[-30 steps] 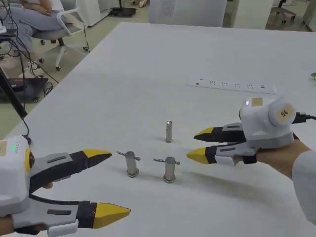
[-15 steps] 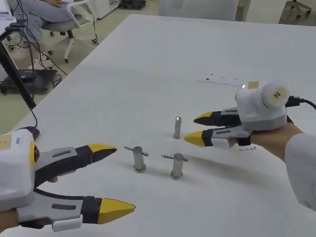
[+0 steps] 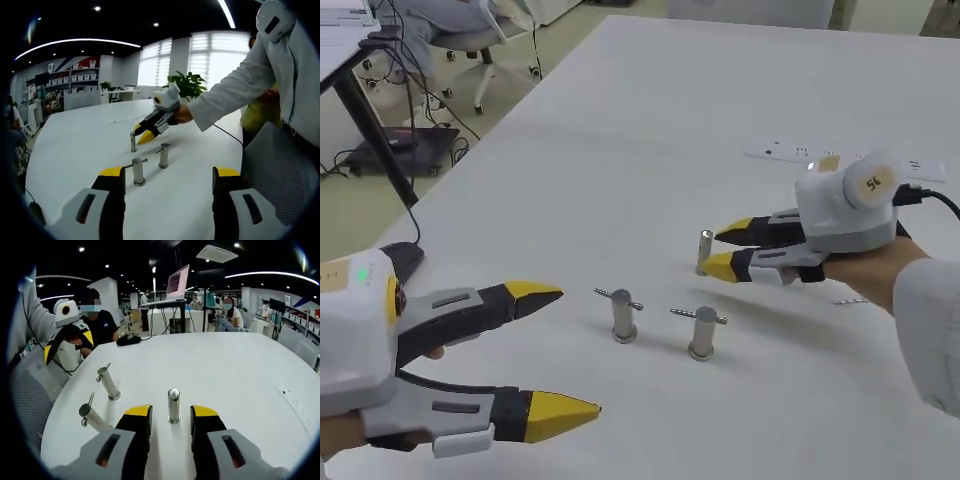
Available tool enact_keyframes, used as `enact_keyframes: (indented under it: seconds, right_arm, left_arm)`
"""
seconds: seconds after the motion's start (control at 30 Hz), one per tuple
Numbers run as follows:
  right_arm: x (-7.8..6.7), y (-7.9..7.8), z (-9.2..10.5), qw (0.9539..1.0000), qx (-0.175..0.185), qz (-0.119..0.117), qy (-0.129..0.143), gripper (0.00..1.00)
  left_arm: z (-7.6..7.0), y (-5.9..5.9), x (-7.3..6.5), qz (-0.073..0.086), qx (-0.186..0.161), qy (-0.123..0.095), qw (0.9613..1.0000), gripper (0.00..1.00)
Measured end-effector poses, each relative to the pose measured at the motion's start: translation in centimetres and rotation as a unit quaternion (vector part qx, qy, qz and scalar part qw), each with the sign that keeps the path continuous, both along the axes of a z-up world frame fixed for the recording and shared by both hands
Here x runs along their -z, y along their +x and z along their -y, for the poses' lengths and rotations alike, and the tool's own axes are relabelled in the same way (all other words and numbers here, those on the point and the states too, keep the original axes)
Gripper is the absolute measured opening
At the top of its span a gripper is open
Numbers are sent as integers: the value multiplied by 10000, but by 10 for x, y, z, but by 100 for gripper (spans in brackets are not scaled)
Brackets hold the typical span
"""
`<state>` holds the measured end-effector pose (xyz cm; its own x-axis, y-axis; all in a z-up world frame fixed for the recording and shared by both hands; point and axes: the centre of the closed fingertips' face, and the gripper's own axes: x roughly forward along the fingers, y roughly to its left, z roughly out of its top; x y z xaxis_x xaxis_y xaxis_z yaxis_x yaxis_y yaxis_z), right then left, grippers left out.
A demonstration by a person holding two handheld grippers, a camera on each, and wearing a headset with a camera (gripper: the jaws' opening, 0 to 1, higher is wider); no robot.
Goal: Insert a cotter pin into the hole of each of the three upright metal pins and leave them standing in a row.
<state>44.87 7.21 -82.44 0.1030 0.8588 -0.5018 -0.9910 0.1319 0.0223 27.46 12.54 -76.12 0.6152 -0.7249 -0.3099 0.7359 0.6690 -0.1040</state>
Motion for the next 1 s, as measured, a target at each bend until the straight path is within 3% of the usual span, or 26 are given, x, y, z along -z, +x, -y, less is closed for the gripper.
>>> enact_keyframes:
  seconds: [0.27, 0.43, 0.8, 1.0]
  right_arm:
    - [5, 1, -7, 9999, -65, 60, -62, 23]
    - [3, 2, -7, 9995, -100, 281, -139, 11]
    - [4, 4, -9, 9992, -31, 339, -202, 9]
    - [2, 0, -1, 9994, 13, 268, -232, 9]
  left_arm:
    - [-5, -1, 0, -2, -40, 26, 10000, 70]
    - [-7, -1, -1, 13, -48, 58, 10000, 70]
    - [-6, -2, -4, 33, -29, 68, 10000, 70]
    - [-6, -2, -6, 49, -20, 80, 10000, 70]
